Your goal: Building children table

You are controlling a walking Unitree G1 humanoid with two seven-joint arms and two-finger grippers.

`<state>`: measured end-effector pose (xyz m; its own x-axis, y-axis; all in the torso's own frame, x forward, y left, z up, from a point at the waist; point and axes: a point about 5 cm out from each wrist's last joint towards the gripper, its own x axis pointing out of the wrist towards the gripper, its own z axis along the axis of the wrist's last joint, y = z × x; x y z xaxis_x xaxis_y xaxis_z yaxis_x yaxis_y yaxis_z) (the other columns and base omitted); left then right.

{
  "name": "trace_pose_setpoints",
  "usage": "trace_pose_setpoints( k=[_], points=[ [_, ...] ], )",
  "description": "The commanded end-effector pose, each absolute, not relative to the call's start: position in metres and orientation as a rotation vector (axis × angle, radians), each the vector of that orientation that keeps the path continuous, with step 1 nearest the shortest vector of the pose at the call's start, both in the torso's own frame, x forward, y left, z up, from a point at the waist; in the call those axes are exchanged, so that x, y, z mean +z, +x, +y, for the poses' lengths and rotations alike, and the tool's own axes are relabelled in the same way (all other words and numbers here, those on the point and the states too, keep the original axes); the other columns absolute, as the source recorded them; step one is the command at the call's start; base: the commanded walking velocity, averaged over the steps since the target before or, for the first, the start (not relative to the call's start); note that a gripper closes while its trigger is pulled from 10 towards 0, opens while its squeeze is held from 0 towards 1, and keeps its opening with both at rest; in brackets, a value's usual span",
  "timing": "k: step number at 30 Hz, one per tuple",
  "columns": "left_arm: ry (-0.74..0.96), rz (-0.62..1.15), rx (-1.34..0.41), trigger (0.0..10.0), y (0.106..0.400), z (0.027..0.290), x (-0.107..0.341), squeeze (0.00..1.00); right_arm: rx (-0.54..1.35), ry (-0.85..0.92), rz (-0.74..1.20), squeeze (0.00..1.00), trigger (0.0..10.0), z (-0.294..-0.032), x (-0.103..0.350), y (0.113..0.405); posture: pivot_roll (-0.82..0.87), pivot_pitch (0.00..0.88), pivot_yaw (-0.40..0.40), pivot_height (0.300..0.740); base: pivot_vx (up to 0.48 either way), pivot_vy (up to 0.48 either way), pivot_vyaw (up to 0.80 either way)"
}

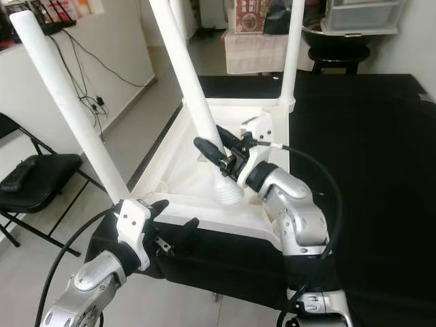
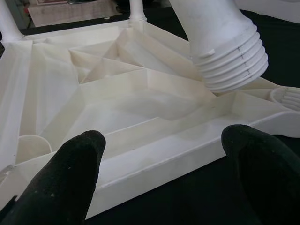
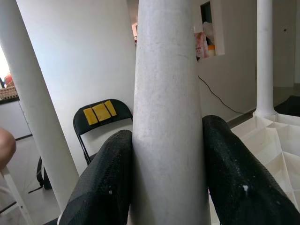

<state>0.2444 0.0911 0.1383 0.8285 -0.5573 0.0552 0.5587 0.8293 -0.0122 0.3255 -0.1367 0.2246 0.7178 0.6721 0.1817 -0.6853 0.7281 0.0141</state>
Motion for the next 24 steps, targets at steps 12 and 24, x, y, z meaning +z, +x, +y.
trace_pose_setpoints(
  k=[12, 24],
  points=[
    [0.001, -0.036, -0.57, 10.0, 0.245, 0.0961, 0.1331, 0.0, 0.783, 0.066, -0.194, 0.0, 10.0, -0.1296, 0.2244, 0.3241, -0.15, 0.037, 0.074, 0.74, 0.0, 0.0, 0.0],
    [0.018, -0.059, -0.585, 10.0, 0.2447, 0.094, 0.1372, 0.0, 0.786, 0.052, -0.197, 0.0, 10.0, -0.1297, 0.2234, 0.3239, -0.15, 0.037, 0.072, 0.74, 0.0, 0.0, 0.0]
  ],
)
